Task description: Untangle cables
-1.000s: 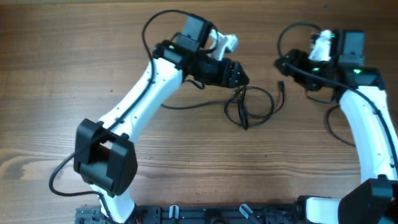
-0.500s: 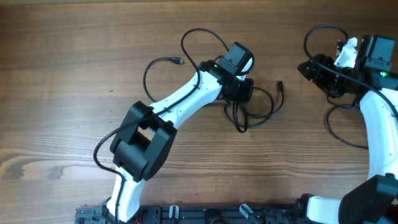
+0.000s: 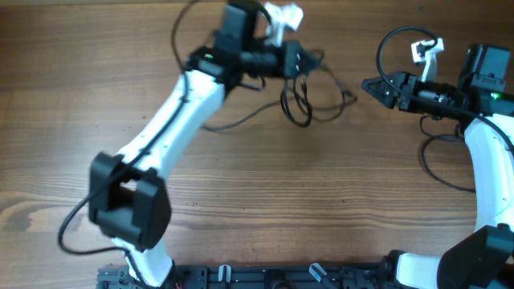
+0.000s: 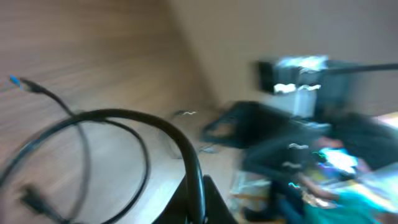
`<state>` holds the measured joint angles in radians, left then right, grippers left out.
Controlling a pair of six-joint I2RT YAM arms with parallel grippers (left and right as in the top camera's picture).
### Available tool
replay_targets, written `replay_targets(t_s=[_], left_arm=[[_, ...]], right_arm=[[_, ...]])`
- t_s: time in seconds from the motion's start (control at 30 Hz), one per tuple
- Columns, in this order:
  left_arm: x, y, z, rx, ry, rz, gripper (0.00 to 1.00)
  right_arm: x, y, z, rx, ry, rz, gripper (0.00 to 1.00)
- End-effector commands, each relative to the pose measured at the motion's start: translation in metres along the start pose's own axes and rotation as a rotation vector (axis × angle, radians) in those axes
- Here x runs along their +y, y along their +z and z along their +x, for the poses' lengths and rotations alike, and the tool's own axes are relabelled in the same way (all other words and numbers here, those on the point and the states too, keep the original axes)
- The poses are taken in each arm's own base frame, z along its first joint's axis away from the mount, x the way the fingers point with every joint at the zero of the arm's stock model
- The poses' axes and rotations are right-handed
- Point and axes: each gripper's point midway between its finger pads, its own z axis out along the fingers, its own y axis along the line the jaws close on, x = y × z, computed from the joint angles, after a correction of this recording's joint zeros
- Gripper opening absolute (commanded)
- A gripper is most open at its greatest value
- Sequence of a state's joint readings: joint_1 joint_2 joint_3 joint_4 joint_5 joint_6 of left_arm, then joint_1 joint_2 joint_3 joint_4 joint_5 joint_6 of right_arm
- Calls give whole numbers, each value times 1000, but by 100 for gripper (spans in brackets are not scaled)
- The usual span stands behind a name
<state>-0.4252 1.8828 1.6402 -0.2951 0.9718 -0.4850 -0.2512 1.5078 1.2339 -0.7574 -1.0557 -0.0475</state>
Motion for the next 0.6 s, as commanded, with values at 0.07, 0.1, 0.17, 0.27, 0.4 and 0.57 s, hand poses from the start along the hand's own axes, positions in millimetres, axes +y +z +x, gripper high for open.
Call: replay_targets(t_s=[0.07,0.1,0.17,0.27,0.4,0.57], left_arm=[[-53,-21,6,117,-91,271,4],[-56,-22,3,111,-89,281,4],[-63,-23,-5,95,-93,297,4],[-77,-28,-20,58,-84,331,4],[-83,-30,-39,-10,-178,329,4],[-76,-31,-50,-29,-469,310,4]], right_arm=[[55,-2,-9,-28,-169,-238,65],[57,1,-8,-23,-179,-245,65],[63,7,-5,-9,-193,-256,65],[68,17,0,20,-191,-255,65],[85,28,8,48,-271,-307,61],[117,37,19,59,-433,-442,60]])
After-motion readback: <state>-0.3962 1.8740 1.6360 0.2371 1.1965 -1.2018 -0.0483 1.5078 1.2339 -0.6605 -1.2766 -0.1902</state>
